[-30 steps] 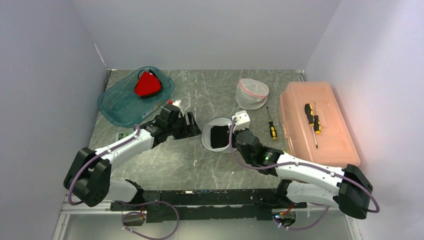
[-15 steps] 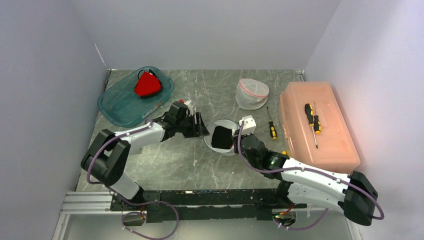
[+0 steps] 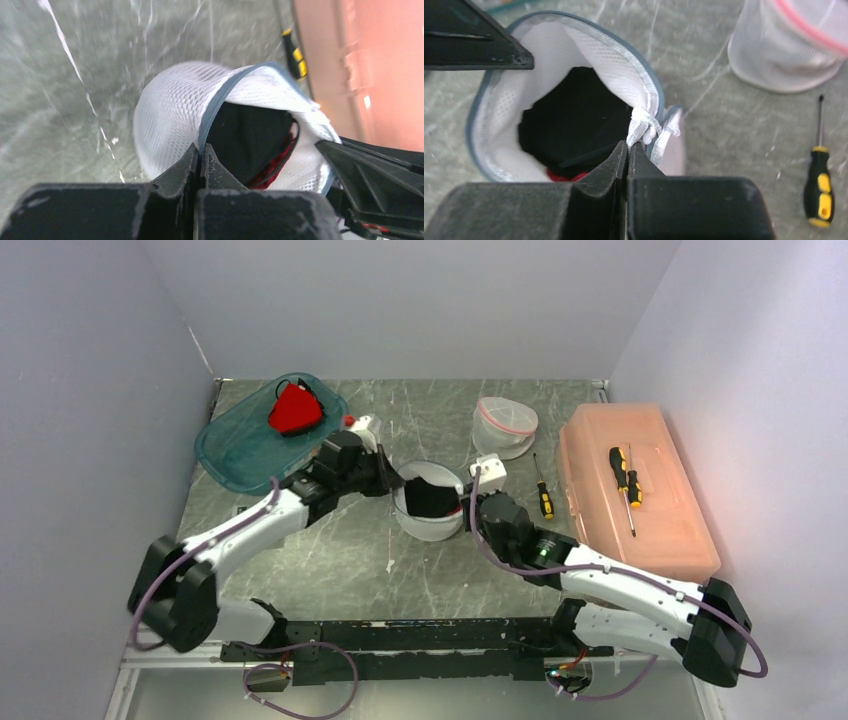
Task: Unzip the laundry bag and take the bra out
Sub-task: Adjust the laundry bag at the center of the board.
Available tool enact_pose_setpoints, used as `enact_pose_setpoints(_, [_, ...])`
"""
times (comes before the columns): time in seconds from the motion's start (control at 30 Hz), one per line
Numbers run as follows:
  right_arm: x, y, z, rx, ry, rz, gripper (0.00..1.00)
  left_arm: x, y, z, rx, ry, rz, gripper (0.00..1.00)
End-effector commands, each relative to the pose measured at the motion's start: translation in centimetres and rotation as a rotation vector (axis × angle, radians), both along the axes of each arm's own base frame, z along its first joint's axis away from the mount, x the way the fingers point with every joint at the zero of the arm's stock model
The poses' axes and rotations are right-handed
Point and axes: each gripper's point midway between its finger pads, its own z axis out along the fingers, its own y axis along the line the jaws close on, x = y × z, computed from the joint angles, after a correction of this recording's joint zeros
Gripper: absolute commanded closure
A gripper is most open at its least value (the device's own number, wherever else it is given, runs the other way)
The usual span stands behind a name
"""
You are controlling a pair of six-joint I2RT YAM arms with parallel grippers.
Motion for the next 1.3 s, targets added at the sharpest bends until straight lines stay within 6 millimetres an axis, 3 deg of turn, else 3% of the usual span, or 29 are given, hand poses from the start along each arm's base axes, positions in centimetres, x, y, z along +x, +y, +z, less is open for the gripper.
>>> enact_pose_setpoints(0.0, [2.6,1.1,7.5,0.029,-0.172,-0.043,1.00,1.5,2.3,8.3,-0.035,-0.250,0.148,0.97])
enact_pose_setpoints(0.1, [3.6,1.2,6.7,-0.012,-0.170,-0.083,1.00,0.8,3.0,6.6,-0.026,-0.246,0.189,0.97])
enact_pose_setpoints(0.3, [2.9,0.6,1.2,-0.048,-0.059,-0.116,1.00,-1.2,4.1,0.6,0.016,-0.129,0.231,0.97])
enact_pose_setpoints(0.47, [1.4,0.1,-2.0,-0.034,0.016,-0.096,1.00,-2.6,4.0,-1.5,0.026,-0.124,0.231,0.97])
enact_pose_setpoints(0.57, [0.3,0.3,-2.7,0.003,0.054,-0.060,1.00,-3.3,3.6,-1.9,0.032,-0.119,0.216,0.97])
enact_pose_setpoints(0.67, [-1.1,1.1,-2.6,0.014,0.121,0.016,0.52,-3.7,3.4,-1.9,0.041,-0.115,0.201,0.97])
enact_pose_setpoints(0.7, [-1.5,1.1,-2.6,0.014,0.145,0.025,0.41,-3.8,3.4,-1.8,0.050,-0.112,0.194,0.97])
enact_pose_setpoints(0.73, [-1.8,1.1,-2.0,0.025,0.159,0.030,0.33,-3.9,3.4,-1.9,0.062,-0.105,0.191,0.97])
enact_pose_setpoints(0.8, [-2.6,0.5,-1.4,0.028,0.185,0.031,0.28,-4.1,3.3,-2.1,0.090,-0.081,0.173,0.97])
enact_pose_setpoints(0.93, [-3.5,0.7,2.4,0.122,0.154,0.079,0.28,-4.3,2.1,-2.1,0.120,-0.055,0.132,0.97])
enact_pose_setpoints(1.03, [-3.9,2.9,5.2,0.212,0.146,0.168,0.41,-4.3,1.6,-2.4,0.177,-0.049,0.121,0.97])
enact_pose_setpoints(1.13, [-3.2,5.1,4.9,0.224,0.197,0.194,0.59,-4.5,1.3,-2.9,0.220,-0.055,0.112,0.97])
enact_pose_setpoints(1.27, [-1.0,5.8,2.1,0.180,0.263,0.140,0.66,-4.9,1.1,-3.6,0.230,-0.053,0.106,0.97])
